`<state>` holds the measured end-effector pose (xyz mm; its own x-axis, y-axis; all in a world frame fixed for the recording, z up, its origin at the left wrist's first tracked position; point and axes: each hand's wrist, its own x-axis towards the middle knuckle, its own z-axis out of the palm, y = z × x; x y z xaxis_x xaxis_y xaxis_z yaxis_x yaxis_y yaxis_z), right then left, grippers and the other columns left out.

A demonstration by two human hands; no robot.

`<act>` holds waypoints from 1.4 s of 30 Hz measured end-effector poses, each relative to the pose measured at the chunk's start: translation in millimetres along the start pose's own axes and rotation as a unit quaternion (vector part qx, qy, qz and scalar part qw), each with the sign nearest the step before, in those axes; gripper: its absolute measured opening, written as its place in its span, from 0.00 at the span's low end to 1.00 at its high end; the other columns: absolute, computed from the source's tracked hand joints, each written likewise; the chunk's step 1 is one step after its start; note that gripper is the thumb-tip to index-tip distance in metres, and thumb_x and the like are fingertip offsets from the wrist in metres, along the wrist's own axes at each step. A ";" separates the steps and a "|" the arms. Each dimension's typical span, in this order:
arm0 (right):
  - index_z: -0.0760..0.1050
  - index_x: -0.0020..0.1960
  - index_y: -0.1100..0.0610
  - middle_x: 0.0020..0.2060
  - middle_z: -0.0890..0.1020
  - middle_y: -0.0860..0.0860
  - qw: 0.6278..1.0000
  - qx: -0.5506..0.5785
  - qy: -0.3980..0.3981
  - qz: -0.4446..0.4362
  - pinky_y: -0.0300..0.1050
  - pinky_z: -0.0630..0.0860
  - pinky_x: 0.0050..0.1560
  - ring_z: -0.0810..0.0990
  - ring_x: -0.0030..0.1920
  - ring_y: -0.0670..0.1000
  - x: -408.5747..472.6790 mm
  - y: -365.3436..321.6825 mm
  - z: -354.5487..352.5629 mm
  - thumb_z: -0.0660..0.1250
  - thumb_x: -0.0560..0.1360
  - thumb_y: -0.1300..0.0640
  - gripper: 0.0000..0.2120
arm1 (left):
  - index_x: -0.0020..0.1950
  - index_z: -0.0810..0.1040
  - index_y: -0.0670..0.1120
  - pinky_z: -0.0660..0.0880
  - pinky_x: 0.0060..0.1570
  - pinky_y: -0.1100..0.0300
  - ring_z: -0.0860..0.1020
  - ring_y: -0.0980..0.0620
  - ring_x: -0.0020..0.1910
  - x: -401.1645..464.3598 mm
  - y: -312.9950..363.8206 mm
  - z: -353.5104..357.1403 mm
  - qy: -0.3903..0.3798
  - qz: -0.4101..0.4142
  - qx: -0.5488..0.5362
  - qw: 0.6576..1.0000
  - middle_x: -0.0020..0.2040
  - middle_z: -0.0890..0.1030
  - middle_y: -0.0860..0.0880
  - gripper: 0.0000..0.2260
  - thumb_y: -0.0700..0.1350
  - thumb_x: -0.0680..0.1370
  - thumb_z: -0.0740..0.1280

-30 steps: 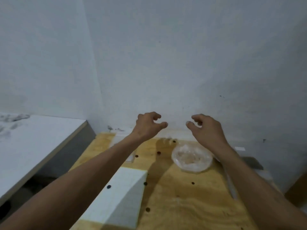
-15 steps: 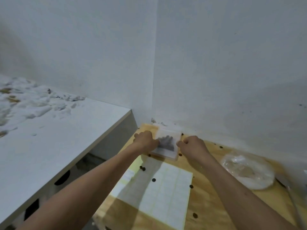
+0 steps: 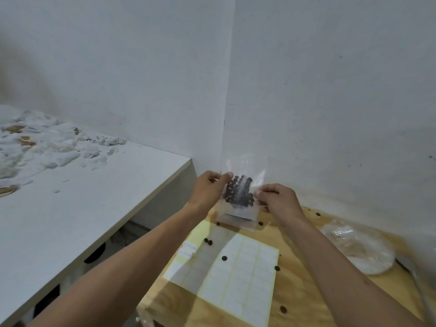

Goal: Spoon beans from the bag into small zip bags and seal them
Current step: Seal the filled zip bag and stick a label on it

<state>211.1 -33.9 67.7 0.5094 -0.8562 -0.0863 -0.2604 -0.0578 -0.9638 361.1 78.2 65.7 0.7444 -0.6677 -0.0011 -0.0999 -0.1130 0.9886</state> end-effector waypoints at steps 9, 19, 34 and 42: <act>0.77 0.57 0.52 0.50 0.81 0.46 0.985 -0.143 -0.044 -0.081 0.42 0.75 0.51 0.80 0.49 0.47 -29.2 -15.5 28.0 0.74 0.75 0.53 0.12 | 0.45 0.82 0.46 0.78 0.60 0.41 0.85 0.43 0.50 -13.3 10.0 -42.8 0.089 0.068 -0.123 0.986 0.44 0.88 0.46 0.06 0.48 0.78 0.73; 0.87 0.44 0.57 0.37 0.86 0.50 0.874 -0.406 -0.206 -0.169 0.46 0.79 0.36 0.82 0.34 0.50 -69.9 1.3 93.9 0.72 0.76 0.55 0.07 | 0.53 0.82 0.44 0.75 0.48 0.61 0.84 0.59 0.43 -35.6 -5.8 -76.9 0.144 0.080 -0.110 0.980 0.46 0.87 0.48 0.06 0.47 0.80 0.71; 0.66 0.28 0.56 0.26 0.70 0.52 0.891 -0.412 -0.174 -0.080 0.43 0.66 0.29 0.67 0.25 0.51 -78.0 8.2 121.9 0.69 0.76 0.54 0.21 | 0.51 0.83 0.48 0.80 0.60 0.48 0.85 0.56 0.46 -44.6 -22.6 -86.1 0.133 0.068 -0.114 0.982 0.42 0.87 0.54 0.05 0.48 0.80 0.71; 0.82 0.41 0.61 0.34 0.87 0.54 0.955 -0.238 -0.137 -0.107 0.52 0.84 0.50 0.88 0.38 0.53 -71.3 -35.3 67.3 0.74 0.74 0.59 0.06 | 0.55 0.81 0.47 0.79 0.57 0.50 0.85 0.51 0.51 -33.9 -11.3 -77.8 0.114 0.058 -0.138 0.982 0.47 0.88 0.50 0.06 0.47 0.81 0.69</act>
<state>239.2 63.7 90.8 0.7714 -0.6358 -0.0270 -0.4376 -0.4991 -0.7479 388.4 159.4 66.3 0.8697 -0.4794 0.1175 -0.0336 0.1799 0.9831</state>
